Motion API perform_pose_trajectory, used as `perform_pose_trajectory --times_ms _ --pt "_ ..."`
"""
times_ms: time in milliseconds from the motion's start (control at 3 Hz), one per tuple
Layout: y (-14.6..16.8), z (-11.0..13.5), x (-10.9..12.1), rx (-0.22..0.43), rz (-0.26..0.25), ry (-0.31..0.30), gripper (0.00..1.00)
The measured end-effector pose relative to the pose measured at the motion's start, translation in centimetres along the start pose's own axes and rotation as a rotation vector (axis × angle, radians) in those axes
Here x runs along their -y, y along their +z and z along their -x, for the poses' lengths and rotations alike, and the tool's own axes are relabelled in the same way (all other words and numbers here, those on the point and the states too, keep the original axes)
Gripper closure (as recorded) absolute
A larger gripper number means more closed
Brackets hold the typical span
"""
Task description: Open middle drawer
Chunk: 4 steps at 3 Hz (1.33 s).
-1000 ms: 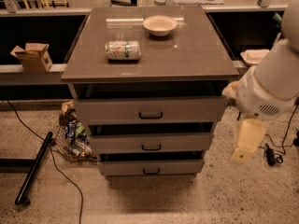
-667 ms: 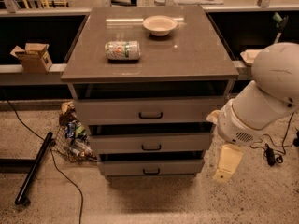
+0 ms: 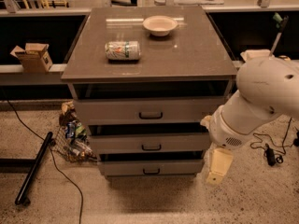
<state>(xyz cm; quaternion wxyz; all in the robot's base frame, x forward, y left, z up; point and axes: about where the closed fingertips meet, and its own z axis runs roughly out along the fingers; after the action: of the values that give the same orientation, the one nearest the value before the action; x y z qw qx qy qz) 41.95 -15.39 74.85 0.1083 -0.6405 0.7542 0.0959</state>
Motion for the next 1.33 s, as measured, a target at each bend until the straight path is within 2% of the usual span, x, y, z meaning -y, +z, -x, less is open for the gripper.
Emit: perform_pose_trajectory --times_ms 333,667,1000,1333 --pt "6.9 -0.5 1.7 -0.011 0.014 -0.061 0.00" --pt "14.4 -0.5 4.5 0.034 0.007 -0.093 0.00" --pt "21.5 -0.9 7.1 0.128 0.037 -0.089 0.00" --pt "21.4 -0.8 7.1 0.127 0.035 -0.090 0.00"
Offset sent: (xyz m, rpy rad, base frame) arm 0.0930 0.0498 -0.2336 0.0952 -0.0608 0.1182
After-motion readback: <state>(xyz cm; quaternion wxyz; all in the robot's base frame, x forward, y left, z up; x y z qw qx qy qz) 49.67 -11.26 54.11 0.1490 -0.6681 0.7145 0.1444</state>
